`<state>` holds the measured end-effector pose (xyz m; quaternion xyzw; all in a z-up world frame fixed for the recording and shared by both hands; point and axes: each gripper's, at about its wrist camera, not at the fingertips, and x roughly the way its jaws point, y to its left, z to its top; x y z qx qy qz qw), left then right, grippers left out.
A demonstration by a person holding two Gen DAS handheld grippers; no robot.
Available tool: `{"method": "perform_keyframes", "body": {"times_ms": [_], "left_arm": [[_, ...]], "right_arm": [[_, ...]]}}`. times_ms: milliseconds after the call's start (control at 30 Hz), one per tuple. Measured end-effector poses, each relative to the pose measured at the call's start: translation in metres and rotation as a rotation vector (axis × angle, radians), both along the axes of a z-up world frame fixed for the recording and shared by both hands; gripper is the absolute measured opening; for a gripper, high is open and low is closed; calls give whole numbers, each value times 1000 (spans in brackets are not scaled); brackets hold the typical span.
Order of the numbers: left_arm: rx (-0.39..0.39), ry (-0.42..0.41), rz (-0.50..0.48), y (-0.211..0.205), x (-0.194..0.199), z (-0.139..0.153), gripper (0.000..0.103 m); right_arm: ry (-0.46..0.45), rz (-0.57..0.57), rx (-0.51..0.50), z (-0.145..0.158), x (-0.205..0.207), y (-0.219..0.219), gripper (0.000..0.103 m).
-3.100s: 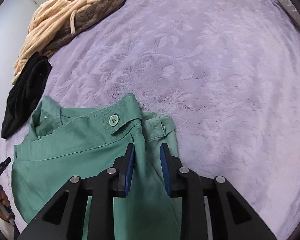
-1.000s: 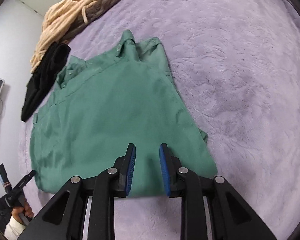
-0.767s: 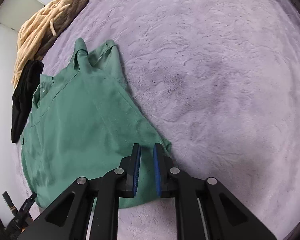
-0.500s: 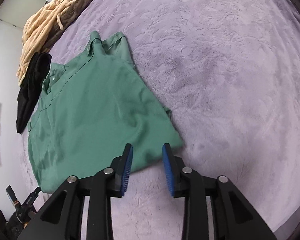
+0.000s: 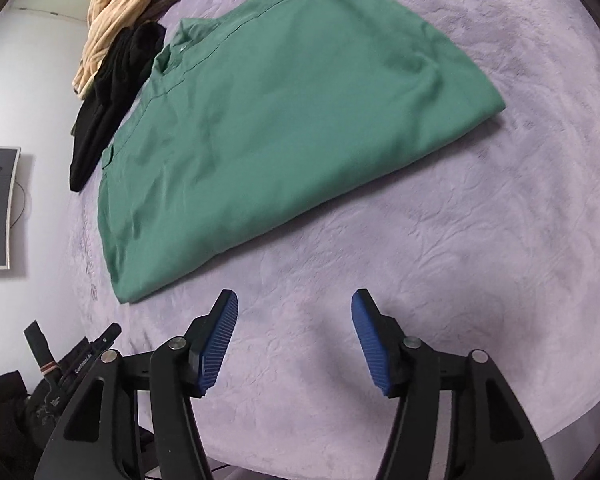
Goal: Fold small clothes
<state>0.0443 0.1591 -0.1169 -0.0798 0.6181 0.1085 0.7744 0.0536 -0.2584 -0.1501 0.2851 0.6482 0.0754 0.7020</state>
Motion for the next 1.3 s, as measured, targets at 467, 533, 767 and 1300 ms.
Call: {"method": "perform_keyframes", "body": {"times_ms": [467,533,767,1300], "left_arm": [[-6,-28,-54,0,-14,2,102],[-7,-59,-43,9,-9,7,102],[-3,-77,-84,25,13,6,102],[-253,-137,-51,49,87,-38,25]], "right_arm": [[36,79,14,-2,-22,54,78],[35,76,15,-2,-23,57,80],[25,84,7,0,-26,73,83],[48,142,15,0,-42,107,84]]}}
